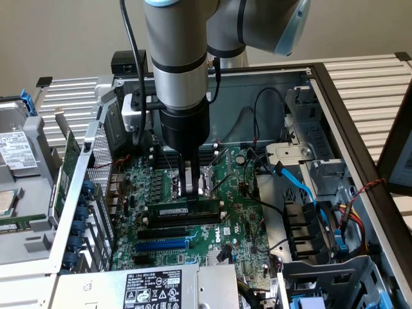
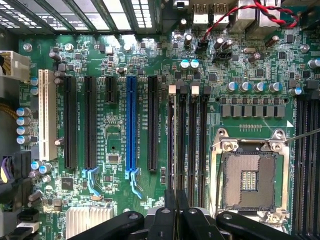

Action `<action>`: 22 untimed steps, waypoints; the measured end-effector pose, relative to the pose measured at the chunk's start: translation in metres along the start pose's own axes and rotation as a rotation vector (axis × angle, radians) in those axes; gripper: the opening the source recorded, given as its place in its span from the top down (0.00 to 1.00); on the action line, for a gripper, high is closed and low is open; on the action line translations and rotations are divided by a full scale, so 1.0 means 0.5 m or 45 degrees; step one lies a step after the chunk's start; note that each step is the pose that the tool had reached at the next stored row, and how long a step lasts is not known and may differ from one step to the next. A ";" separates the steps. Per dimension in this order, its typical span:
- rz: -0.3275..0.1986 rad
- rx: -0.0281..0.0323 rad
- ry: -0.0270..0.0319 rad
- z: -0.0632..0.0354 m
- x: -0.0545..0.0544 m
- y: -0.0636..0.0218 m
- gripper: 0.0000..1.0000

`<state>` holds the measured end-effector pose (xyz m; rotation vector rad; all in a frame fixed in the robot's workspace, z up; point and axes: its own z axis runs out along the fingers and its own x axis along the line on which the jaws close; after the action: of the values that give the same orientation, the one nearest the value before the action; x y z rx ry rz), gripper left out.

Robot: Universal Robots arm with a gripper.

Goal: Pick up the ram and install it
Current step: 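Insert the ram into the slot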

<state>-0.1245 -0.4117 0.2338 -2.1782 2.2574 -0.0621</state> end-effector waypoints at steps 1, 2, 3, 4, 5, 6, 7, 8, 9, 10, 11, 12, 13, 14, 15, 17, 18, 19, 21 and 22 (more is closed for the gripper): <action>0.000 0.0002 -0.0002 0.001 0.000 0.000 0.88; 0.000 0.0002 -0.0002 0.001 0.000 0.000 0.88; 0.000 0.0004 -0.0002 0.001 0.000 0.000 0.88; 0.001 0.0006 -0.0005 0.002 0.000 0.000 0.88; 0.002 0.0005 -0.0002 0.002 0.001 0.000 0.88; 0.002 0.0006 0.0000 0.002 0.001 0.000 0.88; 0.003 0.0005 0.0002 0.002 0.002 0.000 0.88; 0.003 0.0004 0.0003 0.002 0.003 0.000 0.88; 0.004 0.0004 0.0004 0.002 0.003 0.000 0.88; 0.005 0.0004 0.0005 0.002 0.003 0.000 0.88; 0.005 0.0004 0.0006 0.002 0.004 0.000 0.88; 0.006 0.0004 0.0005 0.002 0.004 0.000 0.88; 0.006 0.0005 0.0006 0.002 0.004 0.000 0.88; 0.007 0.0005 0.0007 0.002 0.004 0.000 0.88; 0.007 0.0008 0.0006 0.002 0.004 0.000 0.88; 0.007 0.0009 0.0007 0.002 0.004 0.000 0.88; 0.007 0.0012 0.0005 0.003 0.004 0.001 0.88; 0.007 0.0012 0.0005 0.003 0.004 0.001 0.88; 0.007 0.0014 0.0006 0.003 0.004 0.002 0.88; 0.007 0.0014 0.0009 0.003 0.004 0.002 0.88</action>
<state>-0.1254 -0.4138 0.2322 -2.1717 2.2630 -0.0640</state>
